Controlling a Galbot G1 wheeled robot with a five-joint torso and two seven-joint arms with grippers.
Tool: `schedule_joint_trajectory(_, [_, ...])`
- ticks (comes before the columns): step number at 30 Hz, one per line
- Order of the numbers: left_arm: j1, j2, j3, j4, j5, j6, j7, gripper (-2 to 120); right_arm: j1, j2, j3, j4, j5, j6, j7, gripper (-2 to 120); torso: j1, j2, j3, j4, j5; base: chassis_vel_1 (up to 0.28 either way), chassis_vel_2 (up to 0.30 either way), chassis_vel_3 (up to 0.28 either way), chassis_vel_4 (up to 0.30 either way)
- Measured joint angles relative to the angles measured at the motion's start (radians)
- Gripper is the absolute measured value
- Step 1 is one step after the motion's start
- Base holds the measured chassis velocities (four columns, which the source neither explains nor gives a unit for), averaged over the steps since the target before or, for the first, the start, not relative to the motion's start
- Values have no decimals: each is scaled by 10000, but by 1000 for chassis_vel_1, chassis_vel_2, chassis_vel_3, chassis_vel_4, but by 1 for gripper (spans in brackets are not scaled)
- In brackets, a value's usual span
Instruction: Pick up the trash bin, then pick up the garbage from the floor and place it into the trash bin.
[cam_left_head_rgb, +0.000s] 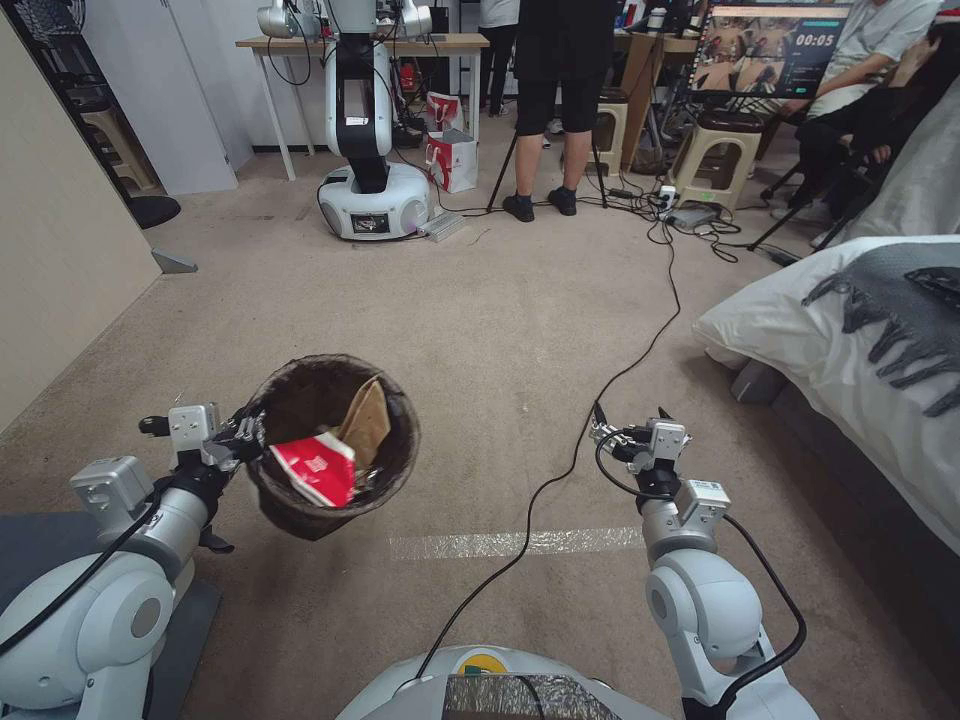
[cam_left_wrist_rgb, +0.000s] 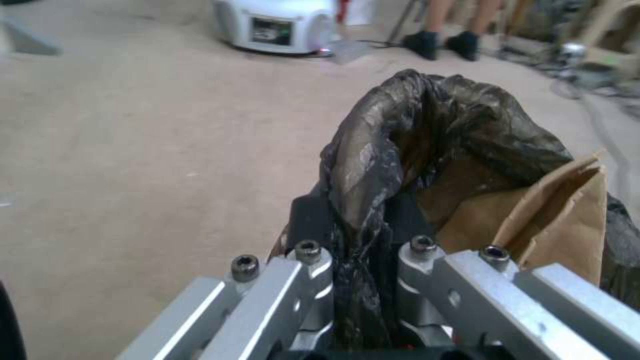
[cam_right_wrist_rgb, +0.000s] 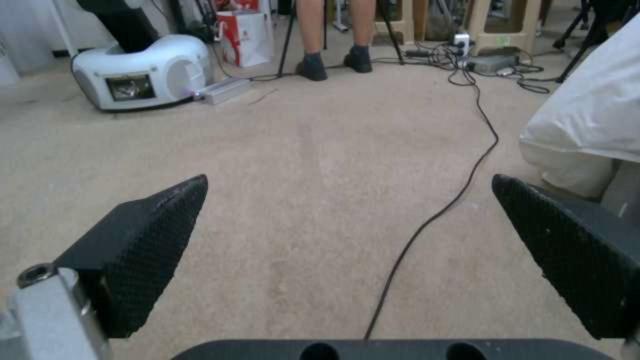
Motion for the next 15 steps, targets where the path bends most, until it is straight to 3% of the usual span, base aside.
schedule_joint_trajectory(9, [-751, 1077, 400, 916, -2692, 0, 578, 7, 87, -16, -191, -119, -101, 41, 2, 100, 0, 0, 0, 1, -1, 0, 0, 0, 0])
schedule_joint_trajectory(10, [-751, 1077, 400, 916, -2692, 0, 578, 7, 87, -16, -191, -119, -101, 41, 2, 100, 0, 0, 0, 1, -1, 0, 0, 0, 0])
schedule_joint_trajectory(15, [-1246, 1304, 472, 1700, -4739, 0, 351, 7, 189, -51, -387, -233, -127, 42, 5, 100, 0, 0, 0, 2, -1, 0, 0, 0, 0])
